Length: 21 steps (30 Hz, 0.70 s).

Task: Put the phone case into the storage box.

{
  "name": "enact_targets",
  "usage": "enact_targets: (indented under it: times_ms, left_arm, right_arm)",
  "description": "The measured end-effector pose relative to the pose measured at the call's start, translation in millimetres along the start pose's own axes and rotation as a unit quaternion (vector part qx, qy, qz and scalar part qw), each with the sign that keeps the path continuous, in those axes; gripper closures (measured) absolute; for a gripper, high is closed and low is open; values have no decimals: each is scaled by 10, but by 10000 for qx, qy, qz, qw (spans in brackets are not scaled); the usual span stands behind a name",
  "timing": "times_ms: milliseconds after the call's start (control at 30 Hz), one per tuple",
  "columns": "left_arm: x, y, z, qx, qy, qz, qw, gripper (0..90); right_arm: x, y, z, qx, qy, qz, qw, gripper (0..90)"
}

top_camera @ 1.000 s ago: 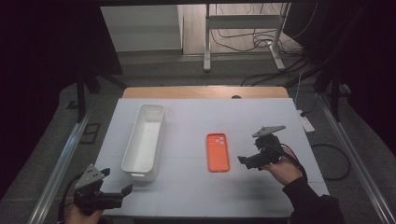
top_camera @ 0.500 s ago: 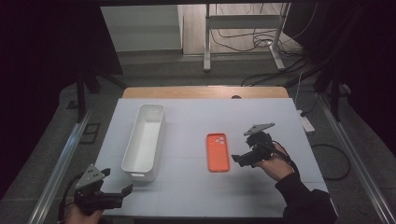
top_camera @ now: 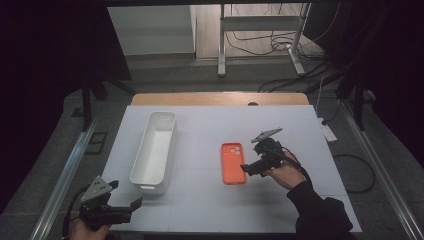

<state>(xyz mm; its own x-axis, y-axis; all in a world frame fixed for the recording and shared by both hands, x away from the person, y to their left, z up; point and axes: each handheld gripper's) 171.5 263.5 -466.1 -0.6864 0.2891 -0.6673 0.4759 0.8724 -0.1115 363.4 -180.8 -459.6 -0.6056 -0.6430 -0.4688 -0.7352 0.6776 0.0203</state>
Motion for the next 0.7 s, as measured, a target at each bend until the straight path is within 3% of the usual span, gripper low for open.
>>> enact_targets:
  times_ms: [567,700]
  left_arm:
    - [-1,2,2,19,5,15,10000,14]
    - [-1,0,3,19,7,21,10000,14]
  right_arm:
    - [-212,106,151,-156,89,-58,9998,0]
    - [-252,146,198,-64,153,-189,9997,91]
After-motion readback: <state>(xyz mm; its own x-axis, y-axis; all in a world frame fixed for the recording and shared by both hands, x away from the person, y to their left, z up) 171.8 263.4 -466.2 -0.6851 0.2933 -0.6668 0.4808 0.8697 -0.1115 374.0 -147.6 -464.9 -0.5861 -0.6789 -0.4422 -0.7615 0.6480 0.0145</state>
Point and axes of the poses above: each handheld gripper's, and its own axes: z roughly forward along the jaws, x roughly out of its underside, y roughly to its left, and after that the axes turned 8 degrees about y, right-handed
